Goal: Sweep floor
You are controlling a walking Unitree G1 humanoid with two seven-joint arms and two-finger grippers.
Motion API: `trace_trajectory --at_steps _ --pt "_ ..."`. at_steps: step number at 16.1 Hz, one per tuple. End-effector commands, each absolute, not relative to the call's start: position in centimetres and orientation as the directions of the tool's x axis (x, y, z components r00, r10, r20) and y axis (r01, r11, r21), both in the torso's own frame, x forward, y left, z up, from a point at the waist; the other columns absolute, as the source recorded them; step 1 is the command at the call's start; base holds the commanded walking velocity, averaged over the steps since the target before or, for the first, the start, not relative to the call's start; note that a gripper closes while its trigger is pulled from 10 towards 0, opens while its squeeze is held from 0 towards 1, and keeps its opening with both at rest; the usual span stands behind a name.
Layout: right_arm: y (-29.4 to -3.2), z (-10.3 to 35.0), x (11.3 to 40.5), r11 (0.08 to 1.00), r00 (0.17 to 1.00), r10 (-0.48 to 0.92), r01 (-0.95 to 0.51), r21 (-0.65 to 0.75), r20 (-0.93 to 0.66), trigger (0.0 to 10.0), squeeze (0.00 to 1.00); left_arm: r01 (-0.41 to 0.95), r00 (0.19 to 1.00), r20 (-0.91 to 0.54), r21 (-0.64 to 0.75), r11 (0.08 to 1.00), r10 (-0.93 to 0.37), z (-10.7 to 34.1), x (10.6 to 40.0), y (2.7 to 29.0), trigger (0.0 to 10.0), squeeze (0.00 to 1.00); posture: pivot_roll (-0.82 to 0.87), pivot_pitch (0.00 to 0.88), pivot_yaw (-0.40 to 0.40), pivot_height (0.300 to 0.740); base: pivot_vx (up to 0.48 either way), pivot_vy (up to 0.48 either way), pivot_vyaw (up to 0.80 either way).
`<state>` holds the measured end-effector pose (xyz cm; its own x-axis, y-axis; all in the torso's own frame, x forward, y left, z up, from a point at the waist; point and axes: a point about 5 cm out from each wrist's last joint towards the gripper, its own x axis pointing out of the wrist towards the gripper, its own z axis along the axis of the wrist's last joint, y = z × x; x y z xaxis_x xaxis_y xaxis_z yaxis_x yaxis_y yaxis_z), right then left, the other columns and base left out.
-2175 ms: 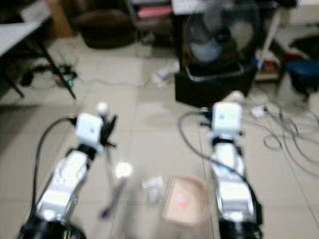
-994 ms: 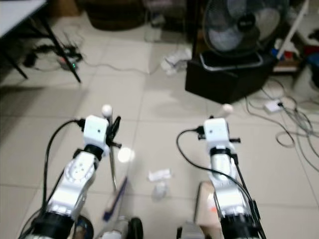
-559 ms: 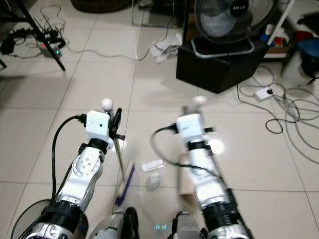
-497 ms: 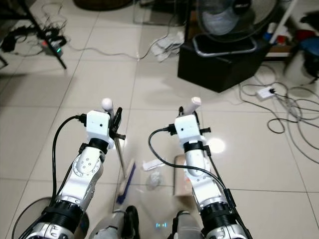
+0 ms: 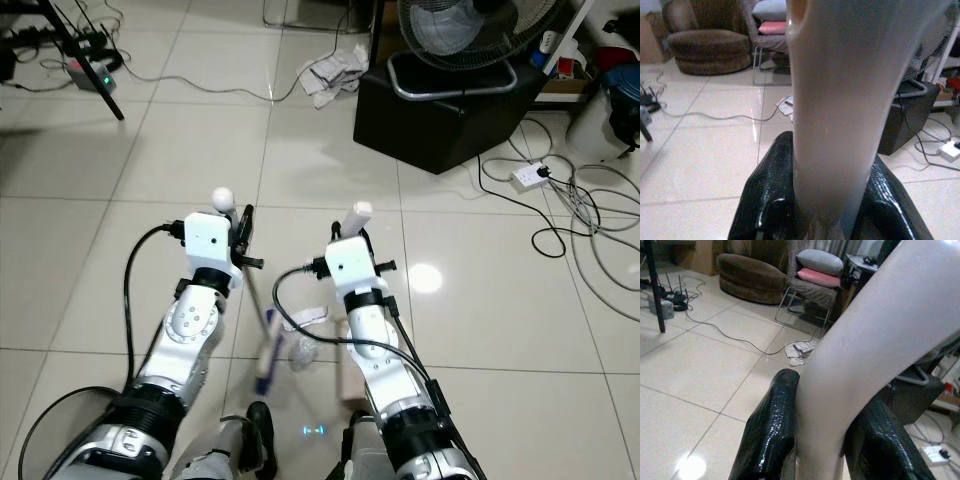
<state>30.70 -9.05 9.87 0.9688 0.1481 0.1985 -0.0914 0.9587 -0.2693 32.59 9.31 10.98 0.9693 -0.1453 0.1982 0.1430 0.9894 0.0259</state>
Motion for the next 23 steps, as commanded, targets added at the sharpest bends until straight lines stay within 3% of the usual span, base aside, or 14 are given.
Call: trace_trajectory --at_steps 1,7,10,13,18,23 --pt "-8.4 9.4 30.3 0.97 0.97 0.169 -0.131 -0.206 0.176 10.0 0.0 0.125 0.982 0.145 -0.009 0.992 -0.122 9.8 32.3 9.6 10.0 0.0 -0.04 0.322 0.052 0.74 0.0 0.0 0.0" --pt "-7.3 9.5 30.4 0.979 0.968 0.184 -0.165 -0.122 0.171 10.0 0.0 0.121 0.982 0.157 -0.096 0.988 -0.105 10.4 32.5 9.1 10.0 0.0 -0.04 0.318 0.054 0.74 0.0 0.0 0.0" --pt "-7.4 9.5 30.4 0.98 0.968 0.188 -0.173 -0.099 0.168 10.0 0.0 0.263 0.957 0.176 -0.176 0.949 -0.232 11.8 32.4 7.7 10.0 0.0 -0.04 0.316 0.053 0.74 0.0 0.0 0.0" --pt "-7.8 9.5 30.7 0.981 0.969 0.186 -0.172 -0.094 0.165 10.0 0.0 0.384 0.913 0.214 -0.167 0.908 -0.347 13.4 32.2 7.7 10.0 0.0 -0.03 0.304 0.059 0.74 0.0 0.0 0.0" --pt "-8.6 9.5 30.9 0.983 0.97 0.175 -0.163 -0.085 0.169 10.0 0.0 0.527 0.837 0.189 -0.028 0.85 -0.513 15.0 30.9 10.0 10.0 0.0 -0.01 0.274 0.069 0.74 0.0 0.0 0.0" --pt "-10.9 10.3 30.8 0.993 0.973 0.099 -0.109 0.035 0.209 10.0 0.0 0.418 0.892 0.163 0.056 0.907 -0.421 16.1 31.7 15.5 10.0 0.0 0.0 0.212 0.074 0.74 0.0 0.0 0.0"
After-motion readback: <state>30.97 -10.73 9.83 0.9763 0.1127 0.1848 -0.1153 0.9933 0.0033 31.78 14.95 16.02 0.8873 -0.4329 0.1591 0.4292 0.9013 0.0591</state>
